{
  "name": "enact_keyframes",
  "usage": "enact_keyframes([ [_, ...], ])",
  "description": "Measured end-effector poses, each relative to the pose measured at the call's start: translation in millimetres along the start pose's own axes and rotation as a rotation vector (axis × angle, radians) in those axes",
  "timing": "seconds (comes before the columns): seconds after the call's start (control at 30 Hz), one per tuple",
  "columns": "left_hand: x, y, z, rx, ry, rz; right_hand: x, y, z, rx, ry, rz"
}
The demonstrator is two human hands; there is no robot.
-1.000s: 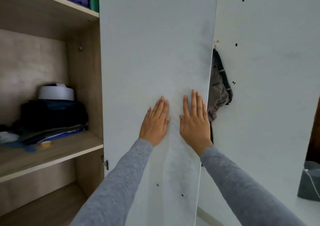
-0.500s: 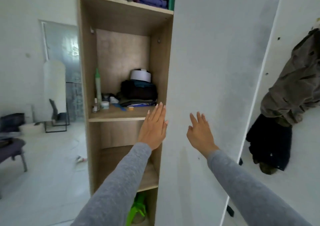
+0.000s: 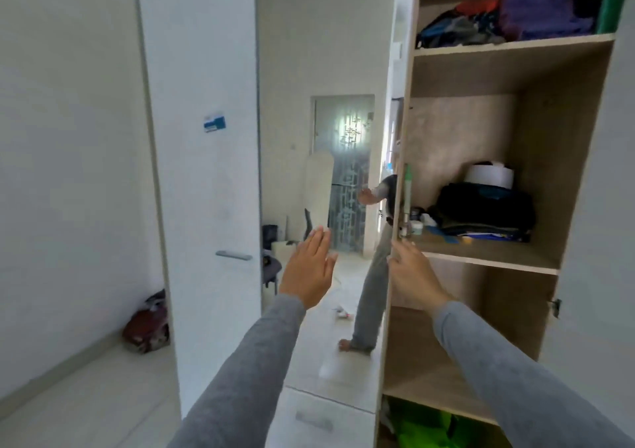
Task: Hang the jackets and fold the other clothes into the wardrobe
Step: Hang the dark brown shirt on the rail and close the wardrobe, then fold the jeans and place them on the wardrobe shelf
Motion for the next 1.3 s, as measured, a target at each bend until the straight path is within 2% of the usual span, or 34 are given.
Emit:
enact_keyframes([
  [0.33,-137,-299,-152,0.262,0.005,-0.349,-13,-243,259,0.155,-0.295,-0.211],
  [0.53,-275,-479,-269,0.429,0.032,-0.611,-74,-420,432,0.278,-0.540,-0.410],
  [0.7,-401,-572,-347,0.503,0.039,-0.848,-134,-536,545,0.309,-0.686,-0.535],
  [0.97,-603,-679,-415,0.569,0.056,-1.234,-257,-656,735,0.329,-1.017,-0.681],
  [1.07,-644,-713,-430,0.582,0.057,-1.319,-278,-685,788,0.336,-1.094,-0.676],
  [1.3,-717,-848,-439,0.507,-0.009,-1.523,-302,-754,950,0.344,-1.256,-0.598],
])
Point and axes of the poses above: each hand's wrist, its own x-axis towards the middle knuckle, its own z-axis out of the palm, y = z × x, the point moved 8 cm from there along x, towards the middle knuckle, and after that the axes turned 7 degrees about x, right-handed, at the moved point
